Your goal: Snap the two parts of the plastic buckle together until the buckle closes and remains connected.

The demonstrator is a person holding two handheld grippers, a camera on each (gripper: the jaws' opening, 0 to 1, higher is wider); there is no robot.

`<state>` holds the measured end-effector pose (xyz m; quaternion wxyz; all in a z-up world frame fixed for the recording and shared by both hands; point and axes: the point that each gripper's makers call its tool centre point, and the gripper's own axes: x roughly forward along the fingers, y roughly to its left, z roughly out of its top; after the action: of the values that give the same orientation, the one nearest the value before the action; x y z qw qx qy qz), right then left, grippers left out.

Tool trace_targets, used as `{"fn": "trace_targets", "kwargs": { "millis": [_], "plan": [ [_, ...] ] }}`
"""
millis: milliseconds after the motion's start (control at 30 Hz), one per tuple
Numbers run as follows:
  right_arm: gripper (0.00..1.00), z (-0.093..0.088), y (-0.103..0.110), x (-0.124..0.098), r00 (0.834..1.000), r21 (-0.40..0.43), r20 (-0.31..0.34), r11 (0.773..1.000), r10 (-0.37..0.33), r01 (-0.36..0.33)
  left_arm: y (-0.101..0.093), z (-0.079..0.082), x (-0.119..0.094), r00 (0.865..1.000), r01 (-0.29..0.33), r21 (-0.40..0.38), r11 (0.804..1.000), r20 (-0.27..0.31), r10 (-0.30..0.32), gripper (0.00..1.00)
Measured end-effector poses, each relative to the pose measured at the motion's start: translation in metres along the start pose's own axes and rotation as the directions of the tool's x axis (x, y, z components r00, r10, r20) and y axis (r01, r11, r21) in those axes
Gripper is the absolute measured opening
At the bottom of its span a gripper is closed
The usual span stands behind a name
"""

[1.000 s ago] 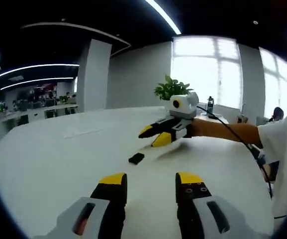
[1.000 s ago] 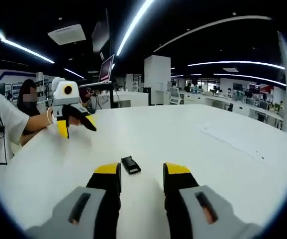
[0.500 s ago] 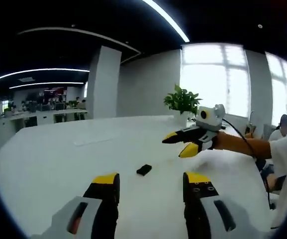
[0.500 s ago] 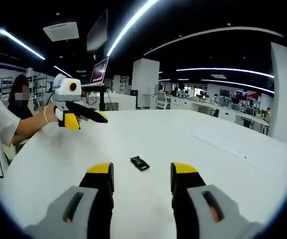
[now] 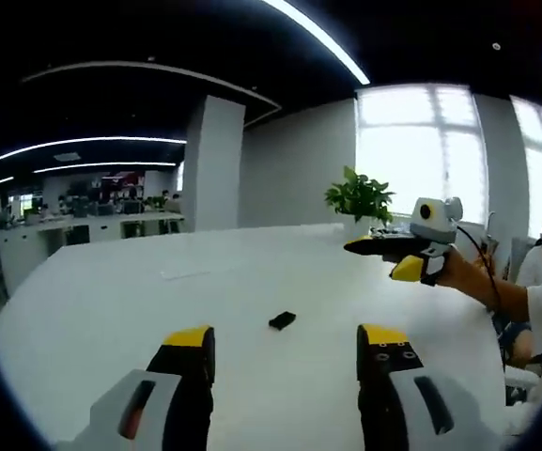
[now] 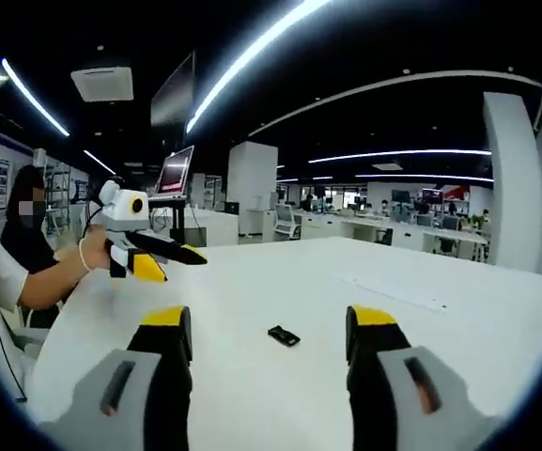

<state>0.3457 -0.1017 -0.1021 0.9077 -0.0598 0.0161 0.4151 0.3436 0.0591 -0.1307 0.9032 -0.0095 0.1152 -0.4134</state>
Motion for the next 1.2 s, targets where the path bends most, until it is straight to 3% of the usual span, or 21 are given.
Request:
{"fn": "trace_targets", "kwargs": {
  "millis": [133,233,300,533,633,667,767,933,1200],
  "plan": [
    [0.82,0.012,0.010,-0.006,0.999,-0.036,0.022,0.999,-0.033,0.034,-0.003,0.008,-0.011,1.000,-0.016,-0.022,1.000,0.027,0.017,0.65],
    [0.83,0.013,0.015,-0.011,0.999,-0.094,-0.020,0.994,-0.050,0.047,-0.004,0.016,-0.017,0.997,-0.041,-0.041,0.998,0.067,0.044,0.66],
    [0.84,0.025,0.017,-0.018,0.995,-0.145,0.032,0.984,-0.099,0.103,-0.007,0.020,-0.023,0.995,-0.050,-0.039,0.998,0.088,0.053,0.67],
    [0.85,0.033,0.023,-0.038,0.980,-0.158,0.037,0.967,-0.195,0.199,-0.015,0.032,-0.044,0.981,-0.093,-0.029,0.995,0.169,0.097,0.72],
    [0.87,0.029,0.031,-0.045,0.975,-0.155,0.008,0.963,-0.221,0.220,-0.016,0.029,-0.051,0.975,-0.134,-0.028,0.991,0.176,0.137,0.72],
    [0.88,0.018,0.033,-0.050,0.971,-0.181,-0.056,0.959,-0.232,0.218,-0.018,0.026,-0.054,0.972,-0.153,-0.022,0.988,0.178,0.155,0.72],
    [0.91,0.016,0.035,-0.058,0.948,-0.193,-0.028,0.932,-0.318,0.307,-0.023,0.023,-0.062,0.965,-0.166,-0.037,0.985,0.200,0.170,0.73],
    [0.96,0.006,0.047,-0.065,0.939,-0.155,-0.064,0.933,-0.338,0.325,-0.026,0.020,-0.072,0.960,-0.180,-0.037,0.983,0.210,0.184,0.73],
    [0.99,0.019,0.067,-0.077,0.911,-0.179,-0.022,0.898,-0.411,0.401,-0.027,0.012,-0.094,0.951,-0.214,-0.051,0.975,0.216,0.220,0.75]
  ]
}}
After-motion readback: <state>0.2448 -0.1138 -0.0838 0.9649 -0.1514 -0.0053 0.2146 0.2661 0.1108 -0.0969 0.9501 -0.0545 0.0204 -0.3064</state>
